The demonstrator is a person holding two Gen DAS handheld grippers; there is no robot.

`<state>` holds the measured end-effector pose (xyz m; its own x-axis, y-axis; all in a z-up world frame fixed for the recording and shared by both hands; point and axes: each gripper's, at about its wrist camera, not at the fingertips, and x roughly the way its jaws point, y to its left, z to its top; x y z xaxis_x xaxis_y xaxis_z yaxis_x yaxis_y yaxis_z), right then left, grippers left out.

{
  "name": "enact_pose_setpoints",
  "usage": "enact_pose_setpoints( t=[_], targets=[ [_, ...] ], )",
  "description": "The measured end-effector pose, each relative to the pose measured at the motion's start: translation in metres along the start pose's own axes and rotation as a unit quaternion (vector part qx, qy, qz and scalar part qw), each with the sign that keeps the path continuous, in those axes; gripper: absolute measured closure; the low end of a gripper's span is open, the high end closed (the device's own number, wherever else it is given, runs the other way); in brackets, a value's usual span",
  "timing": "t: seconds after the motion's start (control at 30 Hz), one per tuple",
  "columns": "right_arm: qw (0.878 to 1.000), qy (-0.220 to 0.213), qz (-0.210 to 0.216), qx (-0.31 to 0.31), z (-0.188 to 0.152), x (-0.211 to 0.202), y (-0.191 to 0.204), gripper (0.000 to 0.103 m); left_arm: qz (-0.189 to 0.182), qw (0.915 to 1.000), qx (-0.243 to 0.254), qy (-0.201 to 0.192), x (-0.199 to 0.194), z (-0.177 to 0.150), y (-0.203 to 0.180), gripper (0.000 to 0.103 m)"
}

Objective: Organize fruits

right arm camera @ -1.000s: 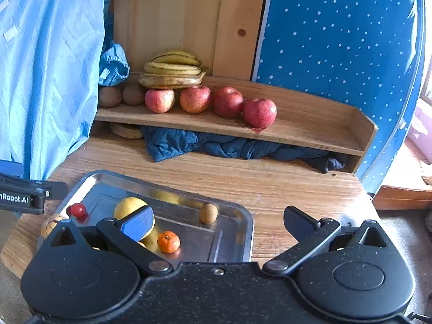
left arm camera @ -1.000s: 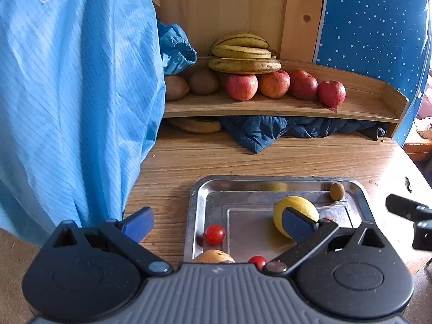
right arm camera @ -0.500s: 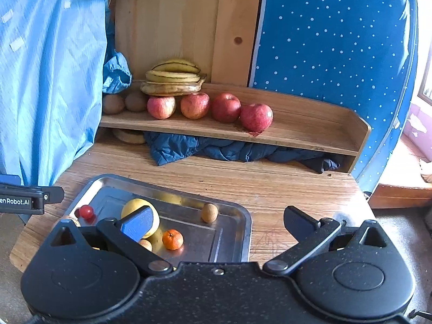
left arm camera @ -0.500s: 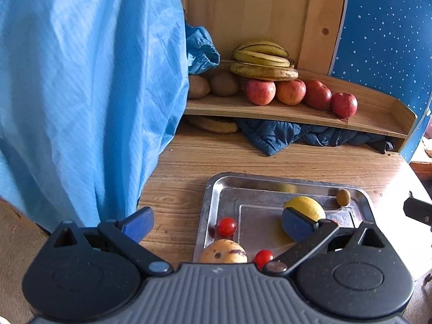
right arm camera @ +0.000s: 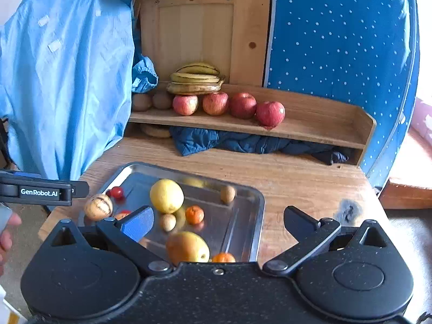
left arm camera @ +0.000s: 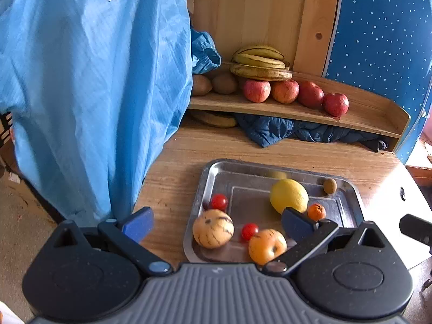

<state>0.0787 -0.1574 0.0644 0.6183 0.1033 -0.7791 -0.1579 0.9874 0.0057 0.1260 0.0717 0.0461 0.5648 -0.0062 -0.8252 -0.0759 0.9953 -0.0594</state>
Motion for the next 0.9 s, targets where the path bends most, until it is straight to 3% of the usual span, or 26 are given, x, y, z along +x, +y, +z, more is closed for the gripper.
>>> enact_pose_setpoints(
  t=[0.6,0.9],
  targets=[
    [1.000,0.002,0.021,0.010,-0.033,-0.041,-0.011,0.001,0.021,0.9997,-0.007,-0.008,-0.052,-0.034,-0.013,0.000],
    [1.000,0.010,0.015,0.025,-0.048,-0.054,-0.006,0.001,0.032,0.9988,0.028,-0.025,-0.075,-0.047,-0.014,0.000]
  ],
)
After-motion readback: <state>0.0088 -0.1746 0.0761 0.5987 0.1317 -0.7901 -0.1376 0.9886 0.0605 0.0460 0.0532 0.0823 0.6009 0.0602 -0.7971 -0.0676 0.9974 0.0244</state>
